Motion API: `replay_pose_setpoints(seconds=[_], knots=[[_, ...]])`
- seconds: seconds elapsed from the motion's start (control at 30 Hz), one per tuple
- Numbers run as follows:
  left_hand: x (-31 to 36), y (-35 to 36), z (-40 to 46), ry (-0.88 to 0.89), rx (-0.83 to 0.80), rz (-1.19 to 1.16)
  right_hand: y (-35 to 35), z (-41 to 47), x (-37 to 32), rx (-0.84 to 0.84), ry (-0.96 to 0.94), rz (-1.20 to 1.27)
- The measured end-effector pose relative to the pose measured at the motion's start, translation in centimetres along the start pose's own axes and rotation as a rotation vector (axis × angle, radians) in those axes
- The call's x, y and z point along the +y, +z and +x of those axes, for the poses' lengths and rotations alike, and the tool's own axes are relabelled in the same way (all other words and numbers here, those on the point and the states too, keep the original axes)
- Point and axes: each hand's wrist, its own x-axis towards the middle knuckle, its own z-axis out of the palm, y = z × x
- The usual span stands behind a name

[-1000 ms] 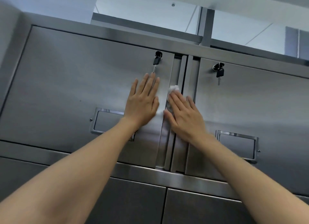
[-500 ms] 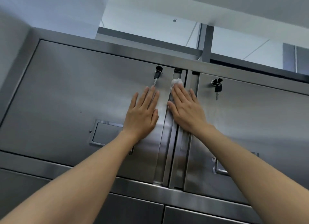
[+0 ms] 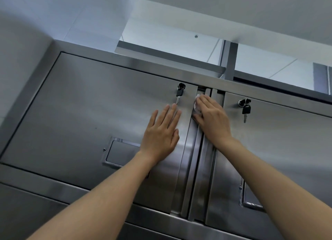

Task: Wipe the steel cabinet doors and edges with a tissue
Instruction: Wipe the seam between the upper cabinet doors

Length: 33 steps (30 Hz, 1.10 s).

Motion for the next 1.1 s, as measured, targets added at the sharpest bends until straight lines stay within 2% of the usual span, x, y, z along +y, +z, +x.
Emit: replay_pose_setpoints(seconds=[0.33,0.47,0.67,0.9,1.1], knots=[[0.0,0.1,0.0,0.006,-0.005,0.013,-0.6,1.5,0.5,0.037,0.002,0.007],[0.1,-0.1,0.1,0.003,-0.002,0.012,-1.1,2.6,1.6,-0.089,0.014,0.078],[0.1,-0.2,0.1,-0.006,-0.021,0.020,-1.4,3.9,2.9,-0.202,-0.129,0.084],[0.4,0.0,0.1,0.006,-0.007,0.026,-0.8,3.1,3.5,-0.124,-0.164,0.133],[0.1,0.0,0.1,0.013,-0.014,0.043,1.0,1.5,2.7,0.062,-0.078,0.212]])
